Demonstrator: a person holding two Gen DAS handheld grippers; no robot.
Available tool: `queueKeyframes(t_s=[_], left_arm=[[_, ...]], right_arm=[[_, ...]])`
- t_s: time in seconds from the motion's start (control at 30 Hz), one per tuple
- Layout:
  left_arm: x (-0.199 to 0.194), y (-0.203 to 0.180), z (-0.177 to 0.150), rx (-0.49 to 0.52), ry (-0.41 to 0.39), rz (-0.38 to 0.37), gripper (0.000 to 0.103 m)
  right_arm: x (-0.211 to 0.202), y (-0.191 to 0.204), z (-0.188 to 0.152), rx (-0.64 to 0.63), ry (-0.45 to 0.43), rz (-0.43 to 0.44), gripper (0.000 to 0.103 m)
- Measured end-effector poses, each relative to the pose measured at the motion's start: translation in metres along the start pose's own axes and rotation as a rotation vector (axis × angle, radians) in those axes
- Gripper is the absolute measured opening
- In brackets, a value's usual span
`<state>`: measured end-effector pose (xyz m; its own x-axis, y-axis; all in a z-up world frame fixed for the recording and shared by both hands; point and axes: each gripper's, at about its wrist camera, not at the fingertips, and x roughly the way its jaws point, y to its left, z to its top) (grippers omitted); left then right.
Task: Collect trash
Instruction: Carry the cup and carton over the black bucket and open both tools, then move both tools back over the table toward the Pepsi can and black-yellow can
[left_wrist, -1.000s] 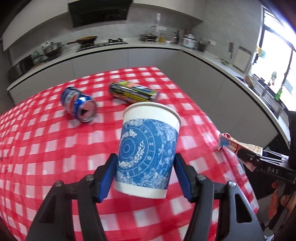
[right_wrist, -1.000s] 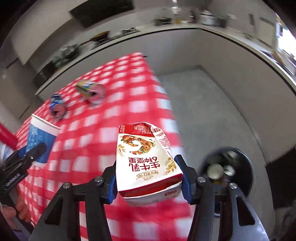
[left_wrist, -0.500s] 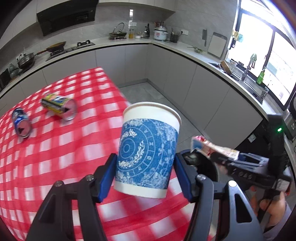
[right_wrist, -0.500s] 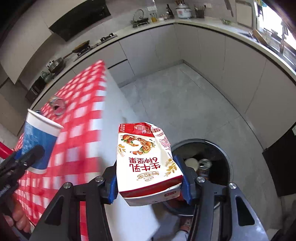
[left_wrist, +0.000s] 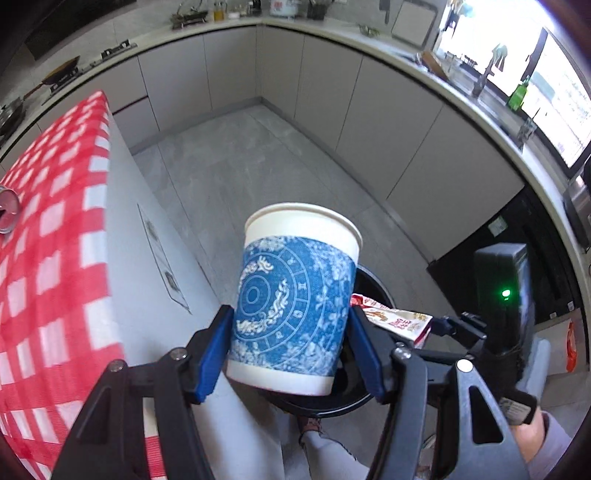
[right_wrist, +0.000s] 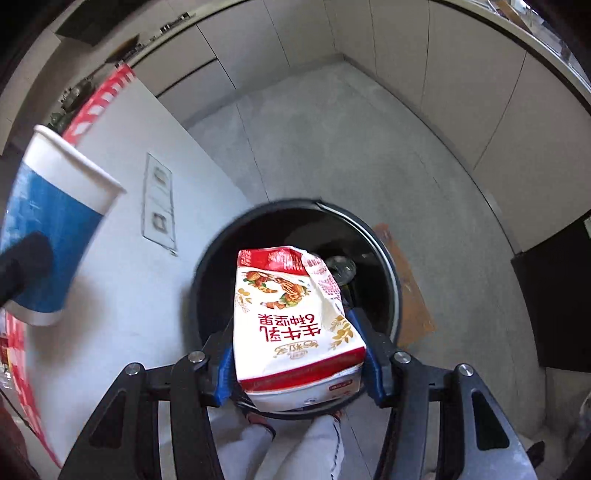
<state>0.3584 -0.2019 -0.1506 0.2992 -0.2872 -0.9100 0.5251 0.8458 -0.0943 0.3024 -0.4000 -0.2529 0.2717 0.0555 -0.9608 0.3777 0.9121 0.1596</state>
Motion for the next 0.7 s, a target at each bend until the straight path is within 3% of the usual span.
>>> queueKeyframes(t_s=[0.1,0.17,0.23,0.47,0.7], left_arm=[[0.014,-0.004,-0.002,-0.013,0.056,0.013,0.066],[0.023,-0.007,-0.003,-0.011,0.105,0.035,0.077],[0.022,-0.012,-0.003,-0.012,0.113,0.055,0.078],[-0.028,-0.004,-0.002,-0.033,0.002,0.095,0.080],[-0.090,0.031,-0.006,-0.080,-0.118,0.105,0.080]], right_arm=[[0.001,-0.005,0.002,-0.006,0.010,-0.039,0.067],[-0.006,-0.009,0.002,0.006,-0.006,-0.047,0.072],[-0.013,-0.013,0.001,0.018,-0.021,-0.055,0.072],[-0.062,-0.011,0.004,0.039,-0.132,-0.106,0.072],[-0.113,0.033,0.011,0.003,-0.254,-0.099,0.072]])
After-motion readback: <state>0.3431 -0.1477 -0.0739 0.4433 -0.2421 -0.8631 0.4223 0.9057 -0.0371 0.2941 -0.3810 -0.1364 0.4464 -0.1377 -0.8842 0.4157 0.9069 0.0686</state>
